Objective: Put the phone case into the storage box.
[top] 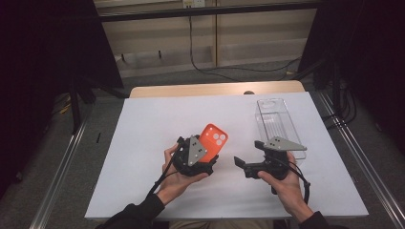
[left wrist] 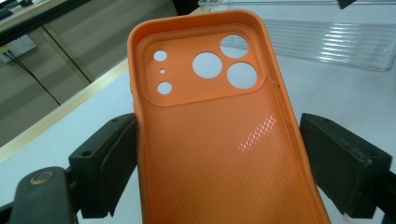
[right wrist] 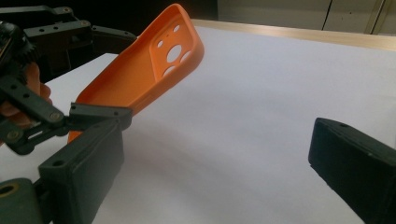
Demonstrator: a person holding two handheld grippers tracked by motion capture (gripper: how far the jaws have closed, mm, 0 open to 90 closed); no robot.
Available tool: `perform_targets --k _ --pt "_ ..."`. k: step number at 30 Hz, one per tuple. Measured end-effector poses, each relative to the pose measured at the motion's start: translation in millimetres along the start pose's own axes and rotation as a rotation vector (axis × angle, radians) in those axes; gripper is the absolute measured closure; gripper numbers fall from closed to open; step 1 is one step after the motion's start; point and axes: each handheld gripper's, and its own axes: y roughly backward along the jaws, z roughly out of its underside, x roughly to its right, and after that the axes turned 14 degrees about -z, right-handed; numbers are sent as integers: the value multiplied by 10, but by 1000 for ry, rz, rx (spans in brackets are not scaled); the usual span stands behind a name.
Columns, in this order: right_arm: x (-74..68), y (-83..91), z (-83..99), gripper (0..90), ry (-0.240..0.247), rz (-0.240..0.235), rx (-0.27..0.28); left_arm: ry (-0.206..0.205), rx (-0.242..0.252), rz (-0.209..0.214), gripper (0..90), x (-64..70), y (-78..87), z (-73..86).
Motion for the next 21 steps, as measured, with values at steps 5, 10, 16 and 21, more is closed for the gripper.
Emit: perform_targets --k 5,10,16,21 --pt "-20 -89 -65 40 -40 6 -19 -10 -1 0 140 46 -1 18" --pt "-15 -142 -91 61 -61 -30 -36 -23 8 -6 140 97 -3 19" --pt "-46 -167 -145 132 -66 -25 -50 -44 10 -11 140 161 -4 36" --pt "-60 -181 -188 147 -82 -4 -76 -50 20 -14 140 171 19 27"
